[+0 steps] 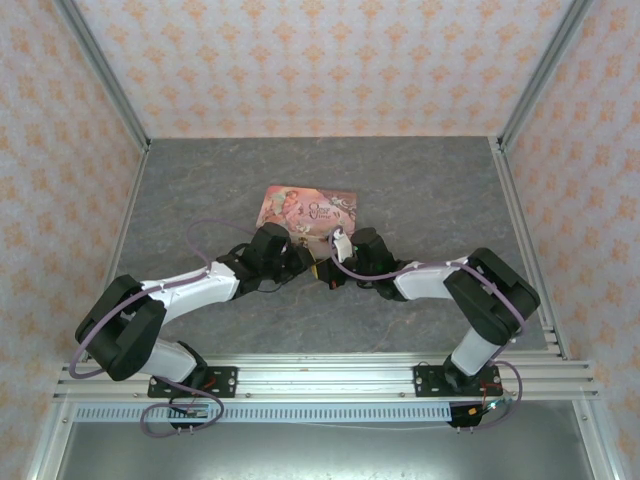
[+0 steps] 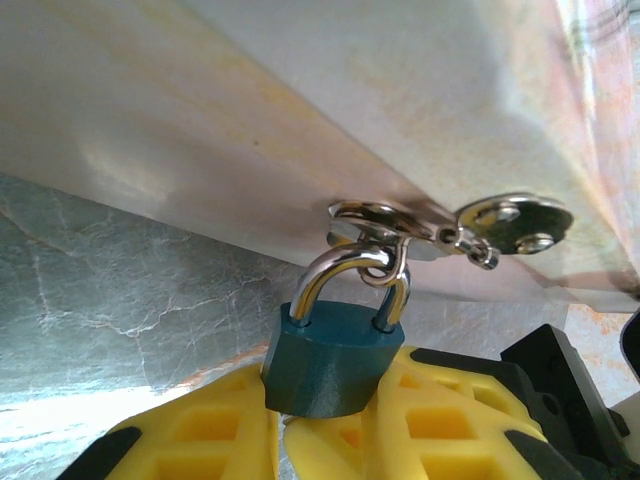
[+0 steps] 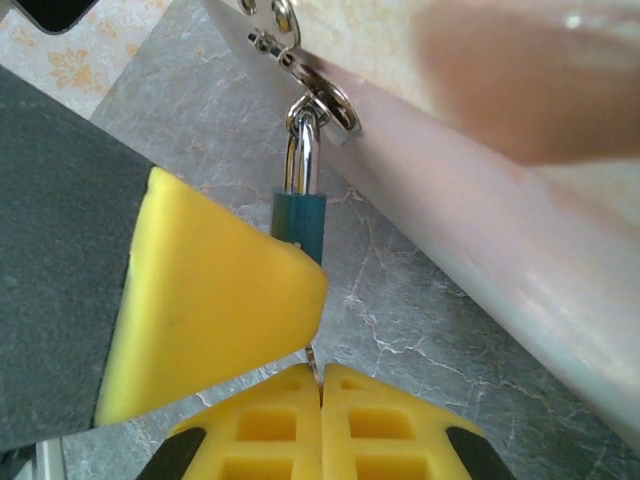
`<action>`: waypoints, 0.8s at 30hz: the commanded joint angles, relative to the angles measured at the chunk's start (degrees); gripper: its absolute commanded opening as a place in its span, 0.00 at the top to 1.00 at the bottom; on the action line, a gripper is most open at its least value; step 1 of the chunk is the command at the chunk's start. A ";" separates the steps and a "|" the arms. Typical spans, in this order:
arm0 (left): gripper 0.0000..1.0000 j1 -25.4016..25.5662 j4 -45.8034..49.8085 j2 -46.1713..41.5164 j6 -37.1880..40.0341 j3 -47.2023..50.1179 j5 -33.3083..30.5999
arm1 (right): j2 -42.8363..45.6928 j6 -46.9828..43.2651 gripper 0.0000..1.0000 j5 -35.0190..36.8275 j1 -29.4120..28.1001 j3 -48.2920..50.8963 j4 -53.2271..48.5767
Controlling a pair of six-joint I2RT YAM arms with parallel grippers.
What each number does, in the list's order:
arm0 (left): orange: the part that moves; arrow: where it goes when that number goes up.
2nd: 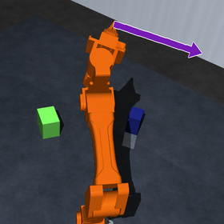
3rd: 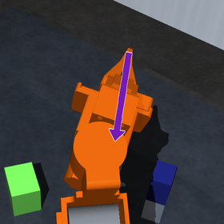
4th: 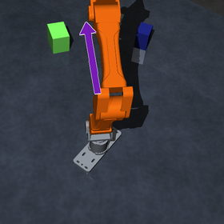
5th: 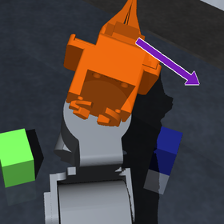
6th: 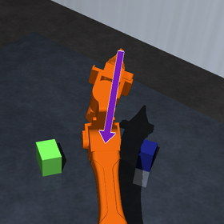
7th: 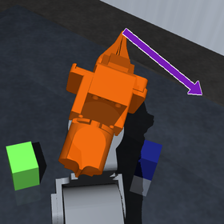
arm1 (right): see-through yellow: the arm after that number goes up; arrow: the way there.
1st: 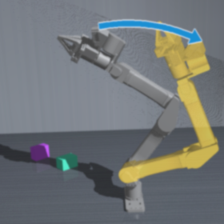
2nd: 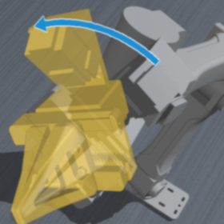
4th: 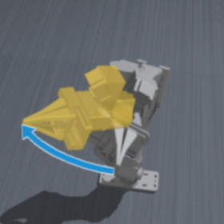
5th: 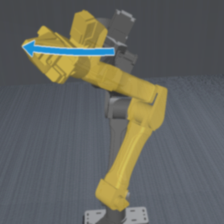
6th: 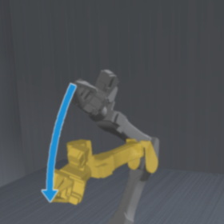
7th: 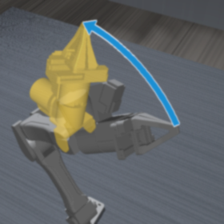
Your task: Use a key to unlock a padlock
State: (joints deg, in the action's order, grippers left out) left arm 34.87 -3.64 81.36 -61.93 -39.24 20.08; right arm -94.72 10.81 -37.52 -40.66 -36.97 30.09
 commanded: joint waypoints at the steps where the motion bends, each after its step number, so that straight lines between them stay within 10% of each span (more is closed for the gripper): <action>1: 0.78 0.55 -3.11 -0.42 -0.65 -1.53 1.75 | -1.27 3.84 1.00 1.67 1.02 -0.36 5.70; 24: 0.79 0.55 -5.85 2.56 -2.05 -0.31 1.62 | -1.10 11.22 1.00 2.39 2.94 3.34 18.76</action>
State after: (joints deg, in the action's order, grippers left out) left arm 34.79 -8.91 83.18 -63.53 -39.24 19.33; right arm -96.05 20.84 -37.87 -38.83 -34.15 41.56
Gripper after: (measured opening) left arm 0.215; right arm 0.047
